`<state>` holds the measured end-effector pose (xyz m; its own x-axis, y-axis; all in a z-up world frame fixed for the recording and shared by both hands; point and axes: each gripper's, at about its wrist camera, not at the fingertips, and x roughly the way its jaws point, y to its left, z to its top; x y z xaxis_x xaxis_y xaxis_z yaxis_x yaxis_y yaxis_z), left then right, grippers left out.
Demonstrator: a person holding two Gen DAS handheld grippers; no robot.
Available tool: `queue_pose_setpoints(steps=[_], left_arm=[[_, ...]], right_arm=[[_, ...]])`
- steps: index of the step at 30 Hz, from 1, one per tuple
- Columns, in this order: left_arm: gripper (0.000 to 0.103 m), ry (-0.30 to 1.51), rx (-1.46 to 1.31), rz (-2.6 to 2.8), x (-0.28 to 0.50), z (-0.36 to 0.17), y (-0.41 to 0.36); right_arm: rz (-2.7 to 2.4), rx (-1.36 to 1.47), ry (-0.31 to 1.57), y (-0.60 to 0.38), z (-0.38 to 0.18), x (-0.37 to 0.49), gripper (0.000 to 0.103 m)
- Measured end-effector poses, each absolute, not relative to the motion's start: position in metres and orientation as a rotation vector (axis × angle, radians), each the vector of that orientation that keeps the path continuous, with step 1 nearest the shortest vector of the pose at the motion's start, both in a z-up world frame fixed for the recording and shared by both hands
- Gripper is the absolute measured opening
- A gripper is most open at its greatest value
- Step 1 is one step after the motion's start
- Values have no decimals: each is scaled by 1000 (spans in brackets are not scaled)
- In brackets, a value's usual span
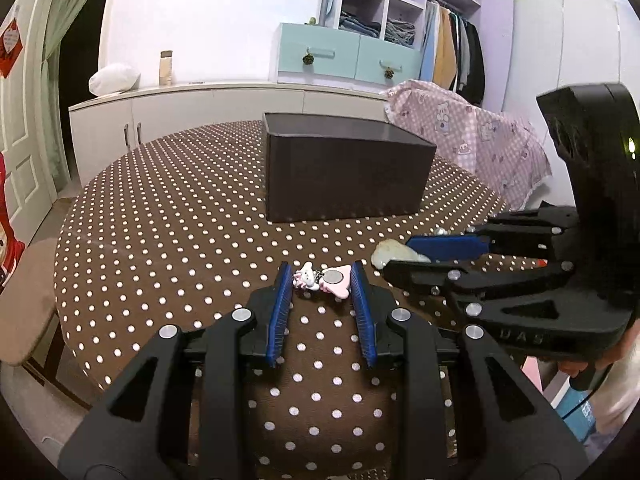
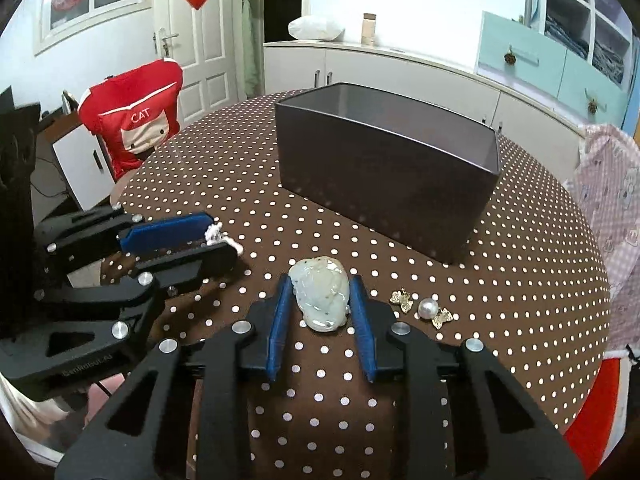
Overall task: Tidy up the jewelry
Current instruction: 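Grasp the pale jade pendant with the right gripper while the left holds the charm, then carry the charm and jade pendant into the gray box and open both grippers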
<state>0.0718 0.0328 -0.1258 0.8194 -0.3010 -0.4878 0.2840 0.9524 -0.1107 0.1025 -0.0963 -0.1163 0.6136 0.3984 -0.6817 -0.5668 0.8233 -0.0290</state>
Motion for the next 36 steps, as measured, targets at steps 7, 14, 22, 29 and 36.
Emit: queue_pose_setpoints(steps=[7, 14, 22, 29, 36], left_arm=[[30, 515, -41, -317, 75, -121, 31], [30, 514, -39, -317, 76, -119, 29], [30, 481, -50, -320, 83, -104, 28], [30, 443, -41, -333, 95, -89, 20], [30, 419, -28, -361, 111, -78, 8]], right_arm=[[566, -215, 734, -102, -115, 102, 27], [561, -164, 720, -111, -107, 101, 26], [536, -121, 683, -122, -93, 102, 26], [502, -83, 630, -135, -77, 107, 26], [485, -53, 588, -141, -62, 120, 26]])
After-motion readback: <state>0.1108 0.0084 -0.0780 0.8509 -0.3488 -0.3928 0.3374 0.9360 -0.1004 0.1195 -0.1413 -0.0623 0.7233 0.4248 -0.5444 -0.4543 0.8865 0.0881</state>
